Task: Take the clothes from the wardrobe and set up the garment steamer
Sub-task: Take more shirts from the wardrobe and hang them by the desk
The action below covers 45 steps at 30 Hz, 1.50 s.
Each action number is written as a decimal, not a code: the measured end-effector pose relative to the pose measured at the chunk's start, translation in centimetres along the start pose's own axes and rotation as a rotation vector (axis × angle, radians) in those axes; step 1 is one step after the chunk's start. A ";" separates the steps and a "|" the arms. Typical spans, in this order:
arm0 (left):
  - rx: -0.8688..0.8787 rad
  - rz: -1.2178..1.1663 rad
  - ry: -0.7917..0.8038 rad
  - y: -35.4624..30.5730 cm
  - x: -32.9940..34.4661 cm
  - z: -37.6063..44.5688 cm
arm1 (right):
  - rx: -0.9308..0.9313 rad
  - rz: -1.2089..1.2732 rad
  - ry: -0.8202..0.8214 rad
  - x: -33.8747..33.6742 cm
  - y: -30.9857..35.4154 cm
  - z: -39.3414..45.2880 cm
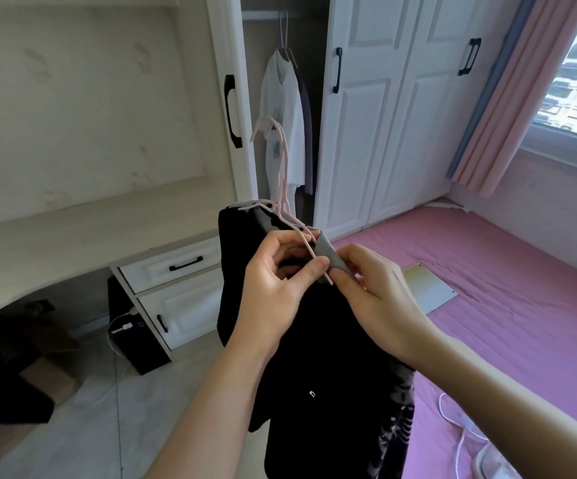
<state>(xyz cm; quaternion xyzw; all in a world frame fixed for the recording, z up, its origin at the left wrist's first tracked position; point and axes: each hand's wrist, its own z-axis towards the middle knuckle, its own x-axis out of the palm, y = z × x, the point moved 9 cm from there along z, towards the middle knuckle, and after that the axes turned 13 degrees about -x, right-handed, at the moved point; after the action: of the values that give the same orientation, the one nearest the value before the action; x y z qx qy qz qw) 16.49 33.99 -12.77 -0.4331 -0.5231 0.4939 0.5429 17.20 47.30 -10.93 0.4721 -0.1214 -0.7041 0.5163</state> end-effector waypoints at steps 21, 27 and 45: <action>-0.006 0.149 -0.389 -0.6 -1.5 -10.8 | -0.379 -0.148 0.380 1.3 3.2 -4.3; 0.026 0.449 -0.527 -4.4 -4.5 -13.9 | -0.595 -0.129 0.393 2.3 5.6 -4.2; 0.206 1.225 -0.899 -7.8 -22.2 -21.6 | -0.797 0.061 0.494 10.7 12.3 -1.4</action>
<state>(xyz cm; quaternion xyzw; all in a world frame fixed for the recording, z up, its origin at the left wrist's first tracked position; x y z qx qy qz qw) 39.45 12.00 -9.87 -0.3506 -0.3114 0.8815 -0.0551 25.62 33.35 -9.35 0.3867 0.2711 -0.5469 0.6913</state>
